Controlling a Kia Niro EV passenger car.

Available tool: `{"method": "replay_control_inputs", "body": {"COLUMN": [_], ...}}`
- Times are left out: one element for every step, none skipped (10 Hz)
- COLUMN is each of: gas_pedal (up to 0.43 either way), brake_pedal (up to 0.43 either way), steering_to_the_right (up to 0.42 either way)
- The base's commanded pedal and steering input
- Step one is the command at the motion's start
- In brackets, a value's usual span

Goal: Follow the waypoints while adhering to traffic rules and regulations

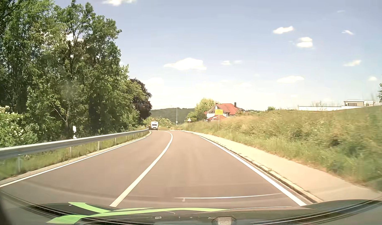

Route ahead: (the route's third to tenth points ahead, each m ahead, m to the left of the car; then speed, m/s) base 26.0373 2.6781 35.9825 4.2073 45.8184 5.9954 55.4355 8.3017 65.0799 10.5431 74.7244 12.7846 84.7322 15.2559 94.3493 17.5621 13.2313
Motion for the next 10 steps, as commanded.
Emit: {"method": "replay_control_inputs", "body": {"gas_pedal": [0.067, 0.079, 0.079, 0.079, 0.079, 0.079, 0.087, 0.087, 0.087, 0.087], "brake_pedal": [0.000, 0.000, 0.000, 0.000, 0.000, 0.000, 0.000, 0.000, 0.000, 0.000], "steering_to_the_right": [-0.032, -0.032, -0.031, -0.029, -0.028, -0.028, -0.028, -0.028, -0.026, -0.020]}}
